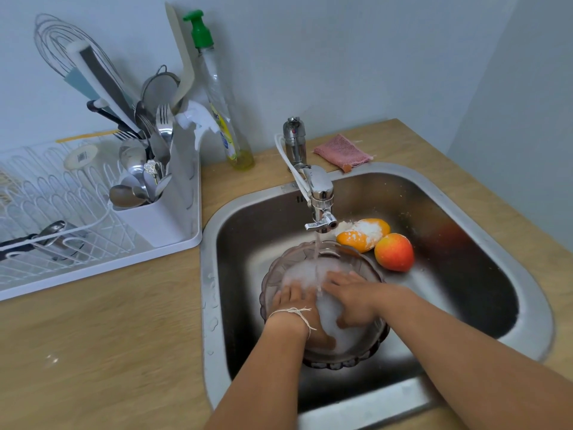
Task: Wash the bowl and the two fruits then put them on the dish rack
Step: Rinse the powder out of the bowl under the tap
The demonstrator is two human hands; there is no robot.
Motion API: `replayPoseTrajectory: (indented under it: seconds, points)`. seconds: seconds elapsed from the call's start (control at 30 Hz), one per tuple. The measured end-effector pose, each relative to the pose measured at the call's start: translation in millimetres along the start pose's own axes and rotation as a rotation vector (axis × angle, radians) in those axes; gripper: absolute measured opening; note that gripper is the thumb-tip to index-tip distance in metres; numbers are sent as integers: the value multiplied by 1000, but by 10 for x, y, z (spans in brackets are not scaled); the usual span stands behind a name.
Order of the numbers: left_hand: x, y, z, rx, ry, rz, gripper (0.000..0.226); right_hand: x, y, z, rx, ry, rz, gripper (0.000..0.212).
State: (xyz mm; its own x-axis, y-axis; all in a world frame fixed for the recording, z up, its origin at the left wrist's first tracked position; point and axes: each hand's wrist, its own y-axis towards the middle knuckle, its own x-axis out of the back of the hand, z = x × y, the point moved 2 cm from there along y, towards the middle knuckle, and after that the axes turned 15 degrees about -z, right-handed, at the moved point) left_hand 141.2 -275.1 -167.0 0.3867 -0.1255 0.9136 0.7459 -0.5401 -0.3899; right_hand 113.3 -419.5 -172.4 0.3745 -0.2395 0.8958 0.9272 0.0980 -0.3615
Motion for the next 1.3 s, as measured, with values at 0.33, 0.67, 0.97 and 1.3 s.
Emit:
replayPoseTrajectory:
  seconds: [0.33, 0.67, 0.97, 1.3]
  points:
    - [0, 20, -47, -19, -67, 14, 122, 114, -114, 60, -25, 91, 71, 74]
    - [185, 73, -74, 19, -220, -152, 93, 362, -130, -78, -54, 187, -356, 29]
    - [296, -118, 157, 439, -281, -262, 110, 308, -718, 184, -571, 364, -693, 48]
    - [394, -131, 206, 457, -444, -402, 74, 123, -574, 97, -839, 515, -300, 93]
